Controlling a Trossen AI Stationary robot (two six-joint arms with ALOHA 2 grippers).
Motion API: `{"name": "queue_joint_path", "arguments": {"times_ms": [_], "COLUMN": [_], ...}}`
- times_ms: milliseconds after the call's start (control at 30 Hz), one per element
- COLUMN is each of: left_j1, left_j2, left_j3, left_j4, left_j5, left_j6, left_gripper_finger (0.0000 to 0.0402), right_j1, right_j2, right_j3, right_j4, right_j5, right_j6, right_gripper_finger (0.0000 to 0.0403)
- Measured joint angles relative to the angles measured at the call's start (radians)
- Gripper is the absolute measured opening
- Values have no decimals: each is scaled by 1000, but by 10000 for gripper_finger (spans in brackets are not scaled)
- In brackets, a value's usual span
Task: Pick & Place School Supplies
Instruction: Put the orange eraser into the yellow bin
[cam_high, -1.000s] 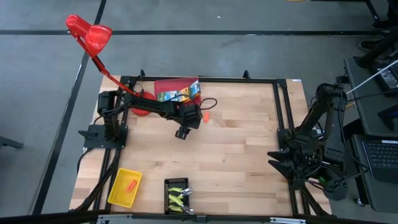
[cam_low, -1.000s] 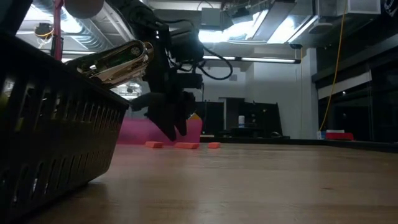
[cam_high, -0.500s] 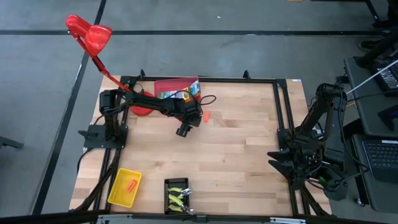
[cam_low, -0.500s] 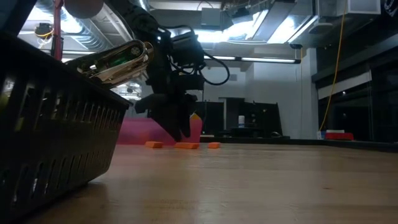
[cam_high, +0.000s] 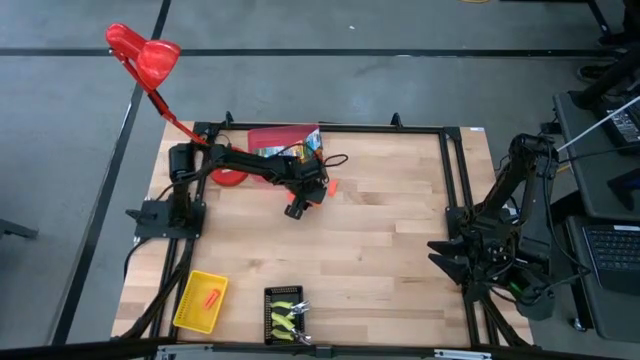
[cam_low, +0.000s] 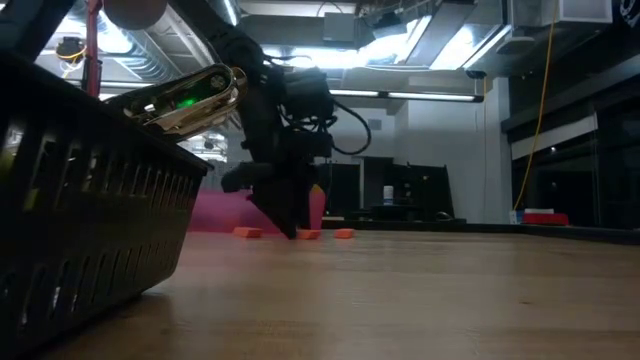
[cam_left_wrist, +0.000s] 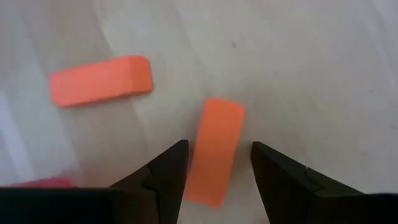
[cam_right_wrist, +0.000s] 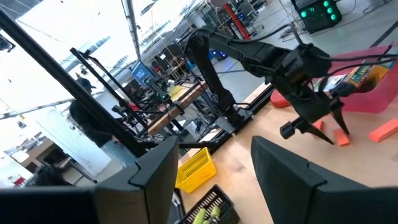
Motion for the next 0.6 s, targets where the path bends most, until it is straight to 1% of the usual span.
{"name": "queue_joint_path", "arguments": {"times_ms": [167,233,300,467,533,600], "left_j1": [-17,-18,-18,-1,3,3], "left_j2": [56,65,68,70,70,69], "left_j3": [65,89,100,108,109,109], "left_j4": [-35,-45,-56,-88,-94,-94], "left_j5": [-4,7,11,40,52,55], "left_j6": [25,24,16,-29,-54,-71], "left_gripper_finger": [173,163,144,79,61,53], "right_j1": [0,0,0,0,0,0], "right_j2": [0,1,3,3,3,3], "right_j3": [0,0,0,0,0,0], "right_j4": [40,53,73,111,111,111], "right_j5": [1,0,0,0,0,0], "right_j6": [-4,-10,-29,-89,-97,-97], "right_gripper_finger": [207,207,207,207,207,207]}}
